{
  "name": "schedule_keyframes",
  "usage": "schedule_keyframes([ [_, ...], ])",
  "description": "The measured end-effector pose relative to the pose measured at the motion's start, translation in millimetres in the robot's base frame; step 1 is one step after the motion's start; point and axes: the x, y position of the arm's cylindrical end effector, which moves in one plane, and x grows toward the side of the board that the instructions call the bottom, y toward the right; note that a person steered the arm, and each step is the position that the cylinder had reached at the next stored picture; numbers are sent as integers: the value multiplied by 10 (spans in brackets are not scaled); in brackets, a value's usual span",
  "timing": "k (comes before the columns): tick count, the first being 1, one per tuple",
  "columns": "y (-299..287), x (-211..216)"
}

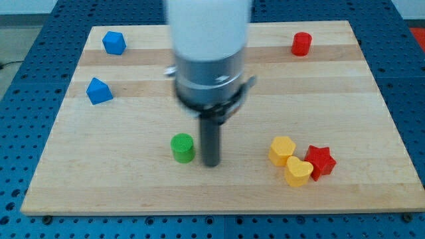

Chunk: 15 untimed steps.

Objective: Move the green circle parallel down to the red circle

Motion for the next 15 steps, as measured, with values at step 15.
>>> schedule_keyframes([
  [15,527,-1306],
])
